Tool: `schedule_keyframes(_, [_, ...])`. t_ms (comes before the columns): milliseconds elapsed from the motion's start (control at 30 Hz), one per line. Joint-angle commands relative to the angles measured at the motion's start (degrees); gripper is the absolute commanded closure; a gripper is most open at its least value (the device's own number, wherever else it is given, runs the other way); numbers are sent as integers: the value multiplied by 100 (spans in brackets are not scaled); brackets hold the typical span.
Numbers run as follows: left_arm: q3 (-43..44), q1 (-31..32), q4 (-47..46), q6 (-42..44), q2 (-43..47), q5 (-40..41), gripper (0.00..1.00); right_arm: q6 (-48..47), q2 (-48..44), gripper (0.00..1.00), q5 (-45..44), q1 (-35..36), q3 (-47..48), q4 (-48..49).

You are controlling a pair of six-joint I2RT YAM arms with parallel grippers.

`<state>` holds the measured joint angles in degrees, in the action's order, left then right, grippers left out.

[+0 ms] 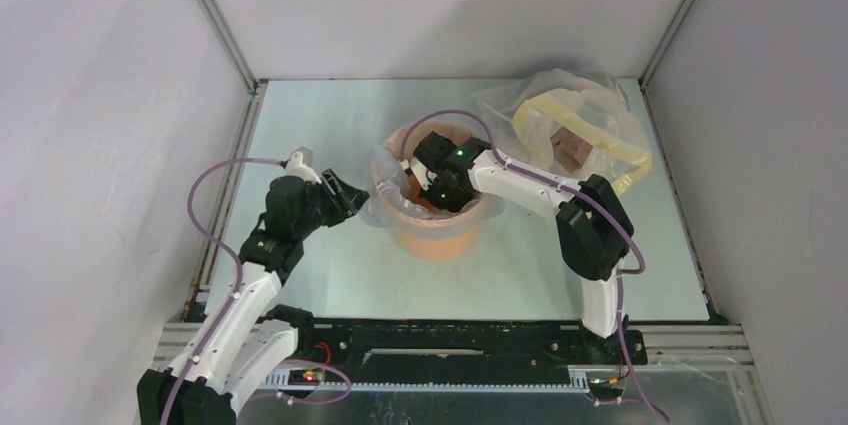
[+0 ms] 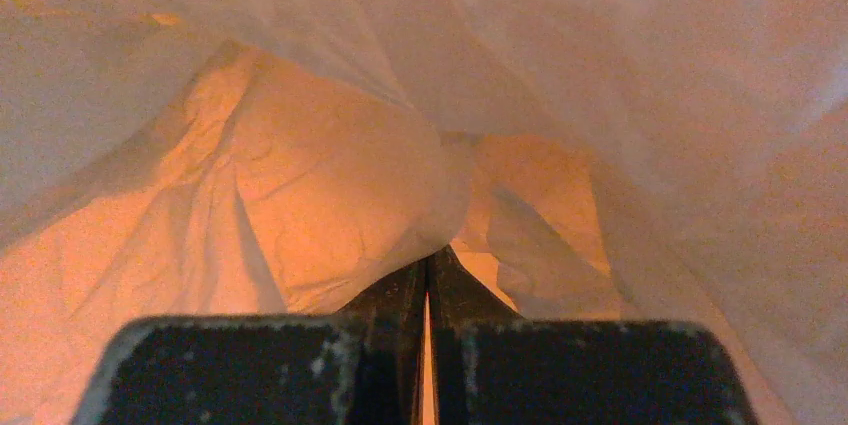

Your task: Put the trash bags into the trash bin

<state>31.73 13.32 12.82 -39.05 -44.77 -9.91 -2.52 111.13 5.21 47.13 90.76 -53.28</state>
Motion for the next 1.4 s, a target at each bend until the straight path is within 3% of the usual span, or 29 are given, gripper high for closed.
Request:
schedule_keyframes(0, [113, -44, -275, -15, 11, -186, 45, 78, 193, 100, -124, -20, -46, 300])
schedule_keyframes(400, [465, -48, 266, 82, 387, -363, 43, 387, 452, 100, -190, -59, -654, 1024])
schedule_keyframes(1133, [1422, -49, 1373, 283, 837, -411, 33, 973, 1362, 100, -375, 73, -322, 764])
schedule_keyframes(1367, [1553, -49, 1385, 304, 869, -293, 33, 1014, 470, 100, -665, 122, -289, 737])
